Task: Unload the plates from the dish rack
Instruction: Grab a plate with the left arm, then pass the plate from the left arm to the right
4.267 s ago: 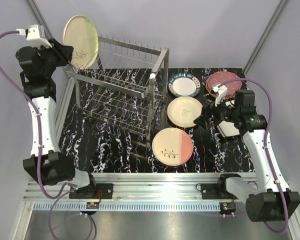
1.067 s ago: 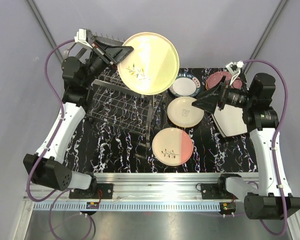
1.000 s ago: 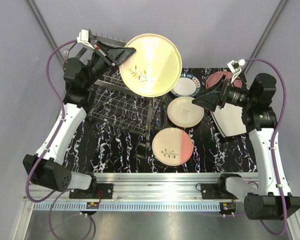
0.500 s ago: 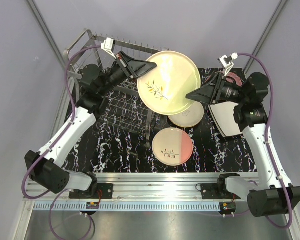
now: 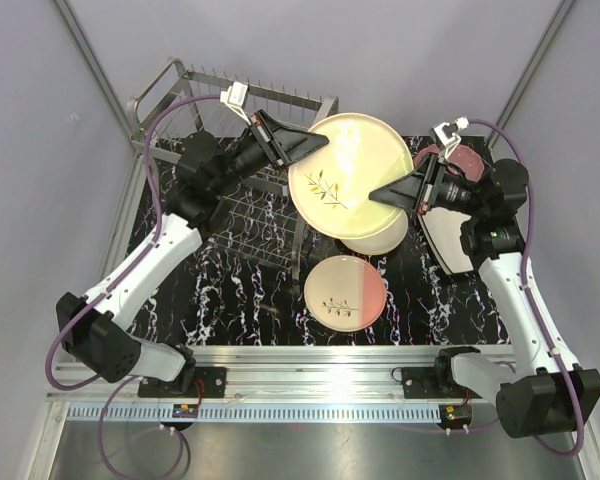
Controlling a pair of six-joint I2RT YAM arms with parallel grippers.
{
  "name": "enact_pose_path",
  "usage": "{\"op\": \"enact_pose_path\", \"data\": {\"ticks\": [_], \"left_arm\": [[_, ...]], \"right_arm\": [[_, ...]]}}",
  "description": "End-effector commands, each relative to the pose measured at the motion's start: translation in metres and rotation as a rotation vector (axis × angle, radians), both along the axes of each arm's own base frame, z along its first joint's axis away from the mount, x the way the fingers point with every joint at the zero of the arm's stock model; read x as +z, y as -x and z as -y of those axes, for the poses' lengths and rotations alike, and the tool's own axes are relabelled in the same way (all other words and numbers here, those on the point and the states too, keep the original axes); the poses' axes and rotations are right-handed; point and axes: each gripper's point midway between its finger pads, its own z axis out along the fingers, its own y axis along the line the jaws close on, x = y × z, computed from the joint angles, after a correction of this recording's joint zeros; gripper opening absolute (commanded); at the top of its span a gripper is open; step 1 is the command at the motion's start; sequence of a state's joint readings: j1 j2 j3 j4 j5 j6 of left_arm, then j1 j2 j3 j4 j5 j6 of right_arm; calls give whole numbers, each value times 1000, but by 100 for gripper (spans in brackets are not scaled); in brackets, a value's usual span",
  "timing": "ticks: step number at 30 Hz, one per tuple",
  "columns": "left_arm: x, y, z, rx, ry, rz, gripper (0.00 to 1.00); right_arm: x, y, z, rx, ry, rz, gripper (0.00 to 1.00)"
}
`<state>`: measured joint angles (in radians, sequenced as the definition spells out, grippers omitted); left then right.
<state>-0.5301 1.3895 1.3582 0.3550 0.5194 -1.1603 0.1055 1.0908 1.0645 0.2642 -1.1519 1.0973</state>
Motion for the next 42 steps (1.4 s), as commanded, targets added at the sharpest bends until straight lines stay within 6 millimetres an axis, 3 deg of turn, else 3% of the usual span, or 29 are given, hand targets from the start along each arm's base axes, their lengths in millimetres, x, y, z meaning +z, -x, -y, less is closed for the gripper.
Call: {"op": "enact_pose_path", "data": {"ticks": [1,7,8,12,17,23,24,26,27,29,31,32,33,42], "left_arm": [[49,10,-17,64,120,122,0],[50,16,-26,85,76,175,48],[54,20,-31,91,70,195,61],[50,21,-59,181,-9,246,80],[45,30,-101,300,-117,340,87],[20,61,-138,423,-282,441,92],[6,62,-141,431,-324,414,92],[4,77,-154,486,-374,471,93],[-10,80,-157,490,-406,452,93],[-13,94,-170,548,-450,495,94],[-34,95,-180,586,-521,484,95],[-33,106,-186,609,-524,504,96],[-49,104,-190,616,-559,478,96],[-112,108,-231,792,-729,449,99]], "right_arm": [[20,16,4,-2,-11,154,0],[17,17,20,-33,-9,144,0],[16,18,21,-31,-5,143,0],[10,28,28,-23,53,224,0],[-7,38,33,6,142,234,0],[-26,46,44,-5,195,219,0],[-31,42,47,-17,218,255,0],[-43,42,51,-35,244,198,0],[-52,35,54,-46,286,250,0],[-66,31,59,-80,346,197,0],[-80,25,64,-92,403,189,0],[-86,23,65,-89,418,190,0],[-92,18,66,-85,423,166,0],[-143,-1,75,-60,487,26,0]]}}
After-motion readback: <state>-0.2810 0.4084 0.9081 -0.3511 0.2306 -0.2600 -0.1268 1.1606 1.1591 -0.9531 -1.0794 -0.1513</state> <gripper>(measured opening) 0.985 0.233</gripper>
